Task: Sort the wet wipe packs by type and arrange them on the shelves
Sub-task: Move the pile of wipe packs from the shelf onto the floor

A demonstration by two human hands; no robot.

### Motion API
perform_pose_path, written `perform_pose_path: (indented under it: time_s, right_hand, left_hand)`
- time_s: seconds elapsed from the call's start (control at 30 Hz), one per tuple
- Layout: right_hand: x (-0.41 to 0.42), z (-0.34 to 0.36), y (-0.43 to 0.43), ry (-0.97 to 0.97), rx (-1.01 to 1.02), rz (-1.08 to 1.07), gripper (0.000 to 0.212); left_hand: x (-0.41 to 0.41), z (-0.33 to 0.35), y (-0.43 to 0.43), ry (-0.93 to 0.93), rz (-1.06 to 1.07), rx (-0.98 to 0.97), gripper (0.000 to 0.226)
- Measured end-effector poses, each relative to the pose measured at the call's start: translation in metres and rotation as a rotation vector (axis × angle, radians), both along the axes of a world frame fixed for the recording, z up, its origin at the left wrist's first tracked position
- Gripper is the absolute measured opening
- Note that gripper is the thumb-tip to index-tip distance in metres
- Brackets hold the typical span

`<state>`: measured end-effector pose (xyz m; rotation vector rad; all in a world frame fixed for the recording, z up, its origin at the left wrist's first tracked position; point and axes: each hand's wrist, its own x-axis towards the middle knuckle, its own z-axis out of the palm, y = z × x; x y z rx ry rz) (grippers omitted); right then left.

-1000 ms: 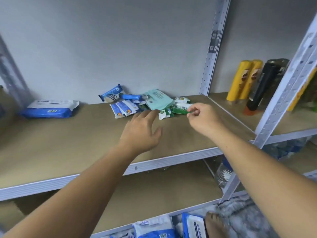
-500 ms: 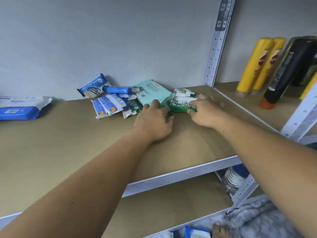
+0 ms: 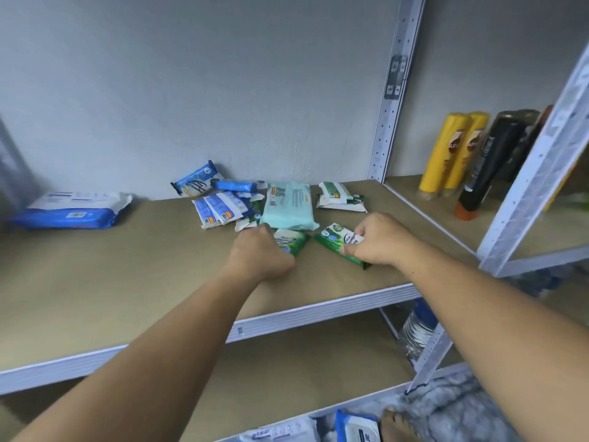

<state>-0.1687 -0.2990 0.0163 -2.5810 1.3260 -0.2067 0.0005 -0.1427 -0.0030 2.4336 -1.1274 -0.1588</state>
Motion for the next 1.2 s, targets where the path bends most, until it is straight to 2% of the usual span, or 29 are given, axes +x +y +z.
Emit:
perform_pose_path:
  time_s: [0.07,0.13,0.3,0.4,0.47,0.53,0.6,0.7,0.83,0.93,1.03,1.1,1.2]
  right_hand:
    - [-0.007,0.003,0.018,-0.001,-0.023,-0.006,0.041]
    - [-0.015,0.009,0.039,0.002,-0.044,0.002,0.04]
    - [-0.04,0.024,0.1,-0.081,-0.084,0.034,0.039]
    - [-0.067,0.013,0.14,-0.166,-0.054,0.046,0.042]
    - [-0.087,-0.005,0.165,-0.208,-0.016,0.044,0.042]
    - [-0.107,-0.03,0.185,-0.227,0.04,0.034,0.04]
    - [-0.122,-0.065,0.203,-0.21,0.12,0.024,0.038]
    - [-0.136,-0.128,0.229,-0.066,0.319,0.046,0.044]
    - [-0.144,-0.208,0.264,0.265,0.636,0.161,0.049]
    - [-0.149,-0.26,0.294,0.396,0.739,0.249,0.047]
    - [-0.153,-0.302,0.325,0.536,0.833,0.358,0.055]
    - [-0.153,-0.326,0.342,0.629,0.767,0.442,0.051]
    - [-0.15,-0.349,0.362,0.693,0.531,0.607,0.028]
  left_hand:
    - [-0.009,0.006,0.019,0.019,-0.003,0.023,0.031]
    - [-0.018,0.011,0.04,0.015,-0.008,0.035,0.028]
    - [-0.056,0.025,0.102,0.039,-0.038,0.017,0.034]
    - [-0.085,0.021,0.147,0.125,-0.085,-0.016,0.059]
    - [-0.102,0.007,0.179,0.196,-0.138,-0.024,0.063]
    - [-0.115,-0.026,0.21,0.219,-0.197,0.018,0.052]
    - [-0.126,-0.069,0.236,0.203,-0.24,0.106,0.05]
    - [-0.143,-0.133,0.268,0.215,-0.308,0.341,0.068]
    - [-0.155,-0.202,0.305,0.211,-0.392,0.711,0.061]
    - [-0.157,-0.245,0.33,0.213,-0.425,0.832,0.071]
    - [-0.158,-0.282,0.349,0.256,-0.426,0.885,0.068]
    - [-0.158,-0.304,0.363,0.269,-0.438,0.886,0.07]
    - [-0.163,-0.334,0.385,0.275,-0.475,0.913,0.081]
